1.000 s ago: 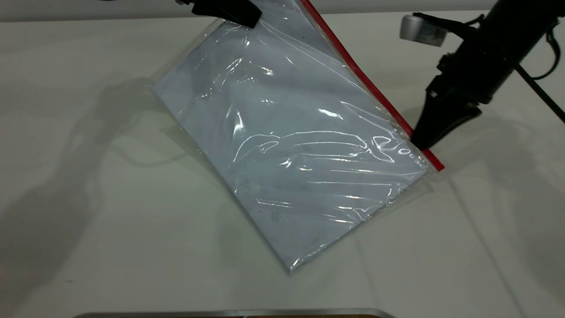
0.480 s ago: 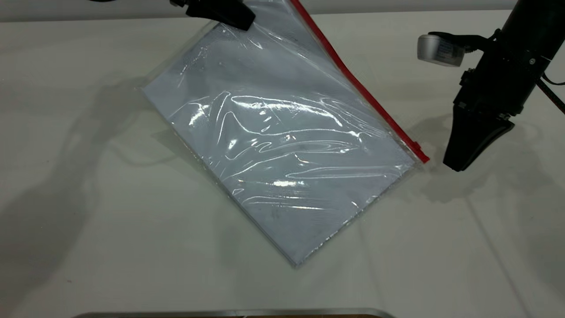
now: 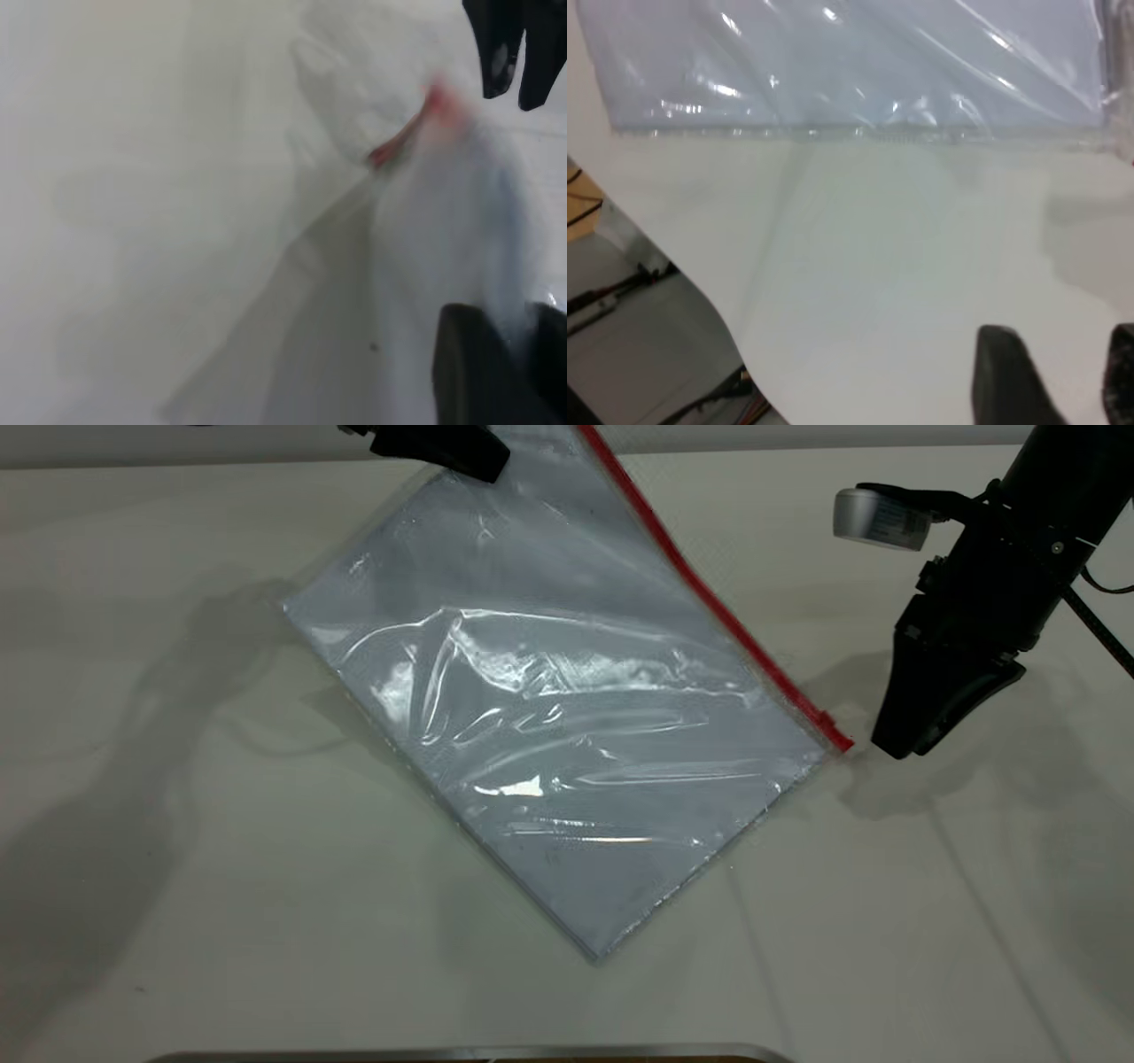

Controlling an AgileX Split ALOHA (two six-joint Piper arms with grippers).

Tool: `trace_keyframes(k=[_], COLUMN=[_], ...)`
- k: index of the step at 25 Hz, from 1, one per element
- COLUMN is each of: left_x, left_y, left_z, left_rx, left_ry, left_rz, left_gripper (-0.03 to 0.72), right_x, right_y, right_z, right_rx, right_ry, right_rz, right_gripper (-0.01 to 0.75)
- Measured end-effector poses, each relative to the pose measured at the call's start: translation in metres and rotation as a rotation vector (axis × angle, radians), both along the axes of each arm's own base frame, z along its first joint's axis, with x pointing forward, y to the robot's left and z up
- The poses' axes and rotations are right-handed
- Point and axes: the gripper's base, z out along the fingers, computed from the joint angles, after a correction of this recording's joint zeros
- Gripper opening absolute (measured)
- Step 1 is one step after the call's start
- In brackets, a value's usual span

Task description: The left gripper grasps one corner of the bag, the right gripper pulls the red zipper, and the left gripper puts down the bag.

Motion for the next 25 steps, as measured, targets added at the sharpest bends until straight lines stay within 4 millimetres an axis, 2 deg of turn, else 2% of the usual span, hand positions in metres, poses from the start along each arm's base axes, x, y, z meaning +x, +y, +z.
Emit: trace_keyframes(k=[3, 7, 9, 12, 15, 19, 22, 25], left_x=[0.0, 0.001, 0.005, 0.007, 0.003, -0.014, -0.037, -0.068], left_y=[0.0, 0.002, 0.006, 0.014, 0.023, 0.036, 0.046, 0.055], left_z=[0.0, 0.007, 0.016, 0.041, 0.083, 0.156, 0.209, 0.254], left_rx=[0.003, 0.053, 0.125, 0.244, 0.342, 0.419, 0.448, 0.477], left_ry=[0.032, 0.063, 0.053, 0.052, 0.052, 0.025, 0.02, 0.032], left_rz=[0.018, 0.064, 0.123, 0.231, 0.341, 0.507, 0.617, 0.687], left_gripper=[0.348, 0.558, 0.615, 0.639, 0.635, 0.616, 0.597, 0.59], right_x=[0.007, 0.029, 0.043, 0.06, 0.073, 0.071, 0.052, 0.016], right_y=[0.001, 0.002, 0.004, 0.005, 0.006, 0.004, 0.001, -0.002], right_z=[0.004, 0.018, 0.029, 0.057, 0.108, 0.203, 0.272, 0.337], right_rx=[0.003, 0.01, 0.015, 0.021, 0.031, 0.027, 0.023, 0.029], right_ry=[-0.028, -0.11, -0.163, -0.235, -0.337, -0.498, -0.603, -0.701], right_rz=[-0.002, -0.002, -0.007, -0.022, -0.028, -0.042, -0.051, -0.069], right_gripper=[0.45, 0.52, 0.527, 0.531, 0.531, 0.531, 0.531, 0.531])
